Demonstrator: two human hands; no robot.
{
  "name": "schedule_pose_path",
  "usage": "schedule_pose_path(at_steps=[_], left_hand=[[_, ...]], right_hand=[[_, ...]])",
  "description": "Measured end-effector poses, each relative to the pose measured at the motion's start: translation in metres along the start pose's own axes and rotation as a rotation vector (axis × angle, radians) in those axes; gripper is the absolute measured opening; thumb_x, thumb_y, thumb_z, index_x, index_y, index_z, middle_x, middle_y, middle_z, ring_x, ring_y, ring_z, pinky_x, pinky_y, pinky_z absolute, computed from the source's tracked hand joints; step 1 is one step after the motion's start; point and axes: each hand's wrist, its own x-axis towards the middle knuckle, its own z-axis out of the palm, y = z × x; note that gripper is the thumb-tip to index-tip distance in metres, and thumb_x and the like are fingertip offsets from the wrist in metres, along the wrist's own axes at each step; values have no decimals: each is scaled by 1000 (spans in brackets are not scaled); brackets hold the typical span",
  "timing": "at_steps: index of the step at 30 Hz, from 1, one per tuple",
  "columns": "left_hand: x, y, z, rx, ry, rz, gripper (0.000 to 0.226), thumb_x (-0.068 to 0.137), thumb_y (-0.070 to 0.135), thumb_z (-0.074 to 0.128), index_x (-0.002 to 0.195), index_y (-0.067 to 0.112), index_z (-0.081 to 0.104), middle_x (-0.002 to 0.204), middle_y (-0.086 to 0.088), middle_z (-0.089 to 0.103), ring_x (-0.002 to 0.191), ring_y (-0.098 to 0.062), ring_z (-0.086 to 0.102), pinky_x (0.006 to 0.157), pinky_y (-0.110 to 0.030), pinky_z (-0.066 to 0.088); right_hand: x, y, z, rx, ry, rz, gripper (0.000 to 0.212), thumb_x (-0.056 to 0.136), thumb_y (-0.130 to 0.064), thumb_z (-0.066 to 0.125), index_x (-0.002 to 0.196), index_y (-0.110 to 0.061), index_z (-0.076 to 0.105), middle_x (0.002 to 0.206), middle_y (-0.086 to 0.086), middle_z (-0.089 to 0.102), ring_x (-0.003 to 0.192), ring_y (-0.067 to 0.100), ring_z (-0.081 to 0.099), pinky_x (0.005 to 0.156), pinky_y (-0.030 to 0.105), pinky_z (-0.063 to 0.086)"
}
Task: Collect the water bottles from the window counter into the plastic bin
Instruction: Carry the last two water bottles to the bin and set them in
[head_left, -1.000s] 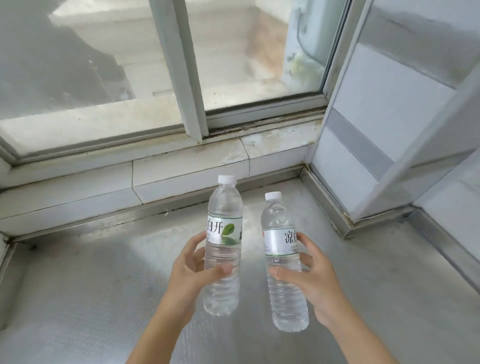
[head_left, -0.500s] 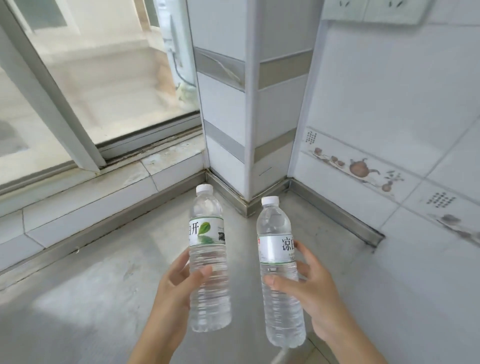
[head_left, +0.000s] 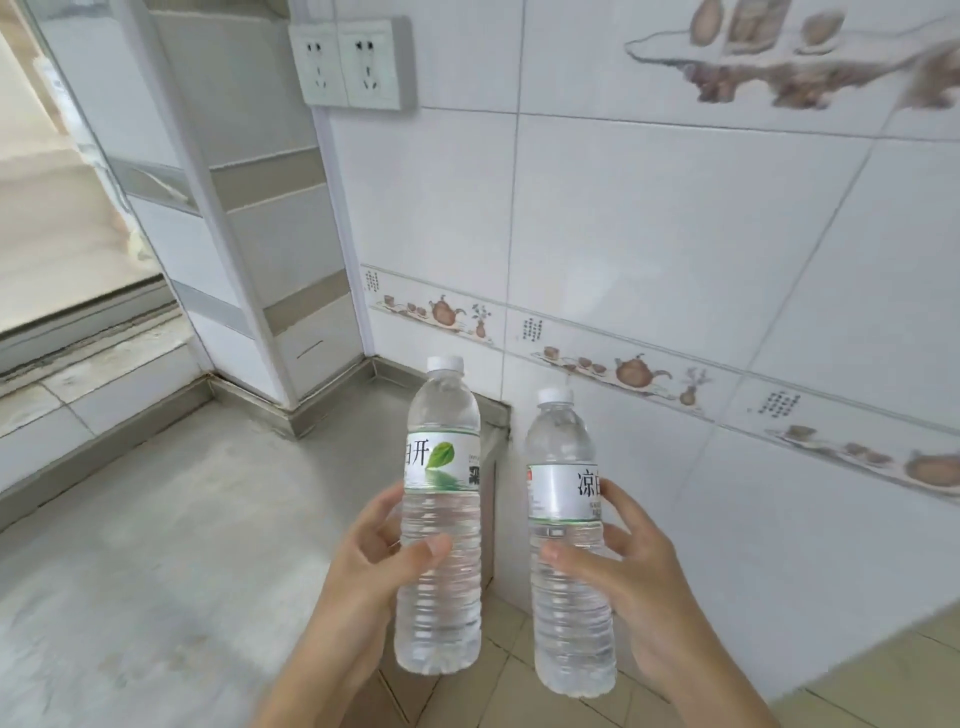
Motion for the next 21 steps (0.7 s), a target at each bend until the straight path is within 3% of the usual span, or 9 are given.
schedule_pose_path(at_steps=[3, 7, 10, 14, 17, 19, 21], left_hand=[[-2, -12, 57, 6, -100, -16, 94, 38, 40, 97, 122, 14, 65, 105, -16, 74, 91, -30, 72, 75, -37, 56], [-4, -29, 128, -4, -257, -55, 79, 47, 26, 88, 121, 13, 65, 100, -14, 76, 87, -27, 73, 70, -34, 58], [-6, -38, 179, -16, -385, -118, 86, 42, 23, 93, 122, 11, 65, 103, -17, 75, 88, -30, 73, 67, -33, 59], [-5, -50, 240, -22, -519, -183, 82, 45, 16, 90, 122, 12, 64, 106, -20, 74, 90, -34, 72, 78, -44, 55], [-5, -57, 286, 6, -634, -205, 92, 38, 25, 98, 122, 13, 64, 107, -18, 75, 93, -33, 72, 85, -47, 50], [-6, -62, 318, 25, -712, -213, 91, 37, 25, 98, 122, 14, 65, 107, -17, 75, 94, -33, 72, 83, -45, 52], [-7, -69, 350, 45, -779, -218, 81, 44, 19, 90, 120, 15, 65, 104, -14, 76, 91, -29, 73, 74, -34, 56]], right_hand=[[-28, 0, -53, 45, 106, -15, 69, 61, -5, 86, 110, -44, 57, 97, 4, 75, 82, 19, 74, 62, 28, 55], [-67, 0, -121, 112, 263, -13, 72, 59, -6, 86, 112, -42, 55, 98, 4, 75, 80, 20, 74, 58, 30, 56], [-97, 1, -164, 160, 388, -12, 76, 54, -8, 89, 114, -40, 55, 99, 5, 75, 82, 23, 74, 60, 34, 56], [-130, -1, -208, 218, 522, -30, 82, 56, -6, 88, 124, -34, 53, 99, 5, 76, 82, 22, 74, 55, 27, 55], [-152, -5, -238, 247, 620, -54, 76, 64, -3, 83, 127, -31, 51, 97, 5, 76, 79, 24, 74, 51, 24, 54], [-164, -6, -258, 263, 682, -65, 74, 65, -6, 83, 125, -33, 52, 97, 3, 76, 80, 23, 74, 55, 27, 54], [-173, -4, -279, 289, 750, -79, 70, 64, -6, 84, 120, -35, 54, 96, 2, 77, 79, 23, 74, 60, 30, 54]])
